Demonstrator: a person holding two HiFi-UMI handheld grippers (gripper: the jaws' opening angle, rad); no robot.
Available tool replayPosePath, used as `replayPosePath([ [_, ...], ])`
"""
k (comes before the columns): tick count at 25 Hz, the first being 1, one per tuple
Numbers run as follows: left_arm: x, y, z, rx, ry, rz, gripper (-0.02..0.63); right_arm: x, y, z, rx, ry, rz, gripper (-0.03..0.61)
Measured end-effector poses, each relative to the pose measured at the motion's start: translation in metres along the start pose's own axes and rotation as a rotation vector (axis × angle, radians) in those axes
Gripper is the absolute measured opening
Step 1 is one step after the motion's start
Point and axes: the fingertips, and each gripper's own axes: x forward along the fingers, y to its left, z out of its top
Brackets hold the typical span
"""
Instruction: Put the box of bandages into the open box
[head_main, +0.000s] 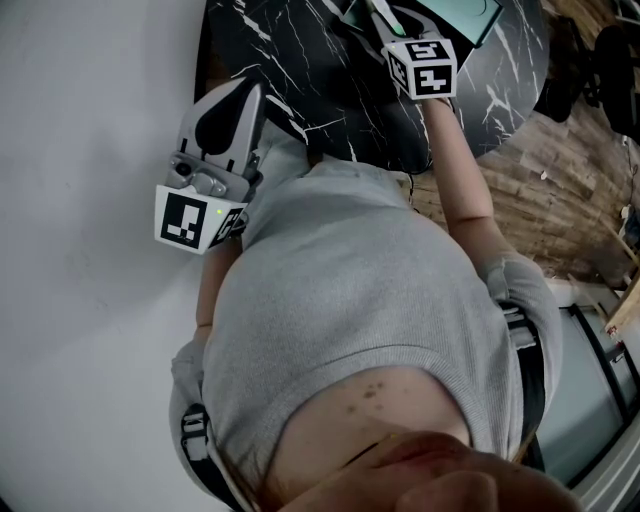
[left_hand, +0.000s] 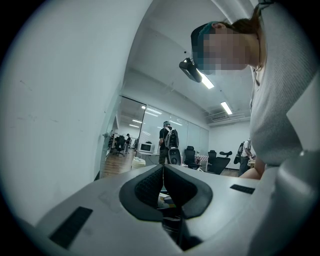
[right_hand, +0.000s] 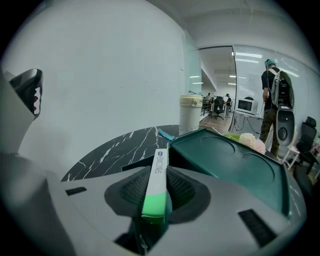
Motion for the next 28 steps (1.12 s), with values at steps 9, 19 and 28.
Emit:
replayPosePath([
  [9, 0.0028, 0.0003, -0.0019, -0.001, -0.002, -0.008, 0.012, 0.0020, 0.0004, -0.0027, -0.011, 0.019, -0.004, 0.150],
  [19, 0.0059, -0.0010, 0.0041, 0.005, -0.021, -0.019, 0.012, 0.0032, 0.0036, -0.0037, -0.046, 0.029, -0.021, 0.151],
  [28, 0.0093, -0.0019, 0.0033, 0.014, 0.001, -0.046, 0.012, 0.0018, 0.0054, -0.0019, -0.057, 0.014, -0.023, 0.156],
])
